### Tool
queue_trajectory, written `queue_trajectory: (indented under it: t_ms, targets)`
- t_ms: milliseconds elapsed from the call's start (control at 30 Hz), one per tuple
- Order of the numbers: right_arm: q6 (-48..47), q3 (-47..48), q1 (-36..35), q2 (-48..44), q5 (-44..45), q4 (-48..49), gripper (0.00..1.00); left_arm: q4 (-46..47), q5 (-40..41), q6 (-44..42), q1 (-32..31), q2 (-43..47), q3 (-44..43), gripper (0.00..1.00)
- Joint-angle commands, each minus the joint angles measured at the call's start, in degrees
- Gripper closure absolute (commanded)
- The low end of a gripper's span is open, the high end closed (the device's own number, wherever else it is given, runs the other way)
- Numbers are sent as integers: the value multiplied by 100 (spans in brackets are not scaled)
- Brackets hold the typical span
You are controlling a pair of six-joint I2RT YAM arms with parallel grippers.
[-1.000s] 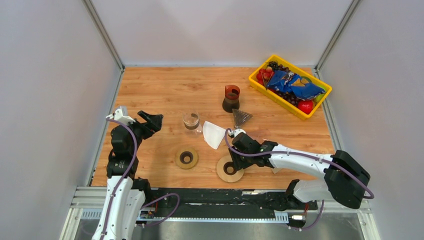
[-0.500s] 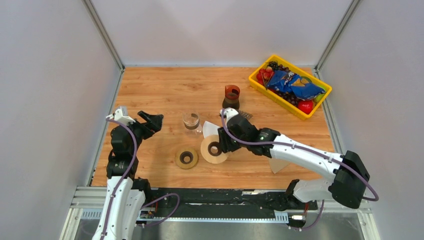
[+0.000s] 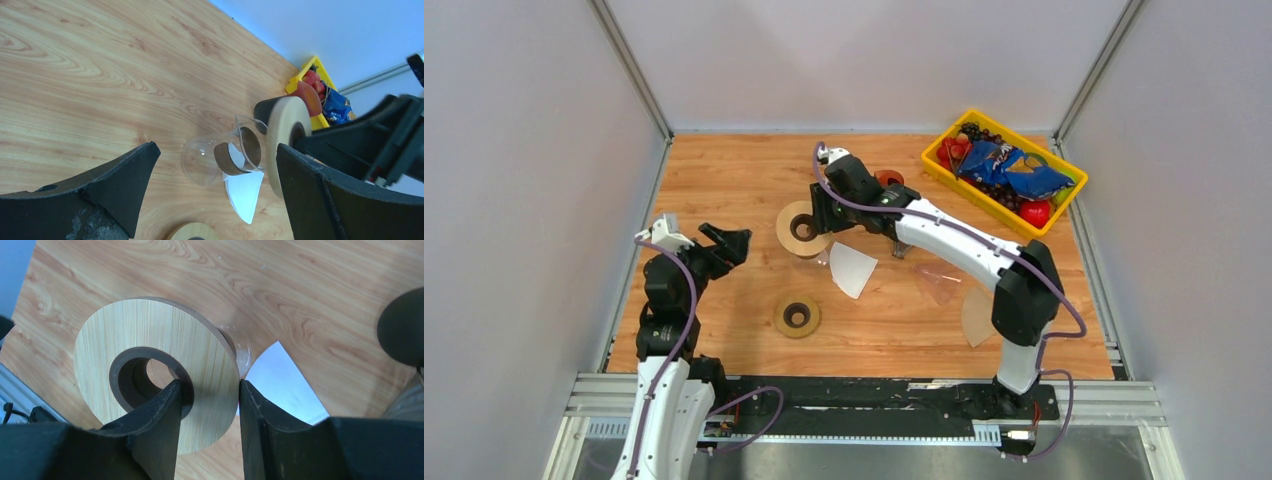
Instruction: Place the coffee filter in the dripper
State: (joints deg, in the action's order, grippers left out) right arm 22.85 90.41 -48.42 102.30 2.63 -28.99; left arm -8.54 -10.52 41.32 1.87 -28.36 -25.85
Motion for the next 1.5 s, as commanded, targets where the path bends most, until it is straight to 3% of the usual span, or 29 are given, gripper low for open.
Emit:
queue_trajectory:
  t_ms: [0,167,467,800,1000,1233,1367,1467]
  targets:
    - [-134,1070,104,665,-367,-643,77,2,-124,52,24,101,-118,0]
    - [-254,1644,112,1084,-280,-1047,75,1,-157,60,19,78,-119,0]
    - [-326,1846,164,1381,234,-1239,71,4,-194,67,19,69,-124,0]
    - [-413,1953,175,1655,-28,-1245,59,4,-148,44,24,57,-114,0]
    - [-404,1972,174,1592,-54,-1241,39,5,-147,43,20,42,-104,0]
    - [-581,2153,171,1335,173,-1225,23,25,-152,35,16,-4,-97,0]
    - [-664,2233,175,1016,531,-1144,16,33,-169,23,16,-47,-100,0]
    - [-697,2032,175,516,955,-1010,3,32,-186,-2,16,-48,-105,0]
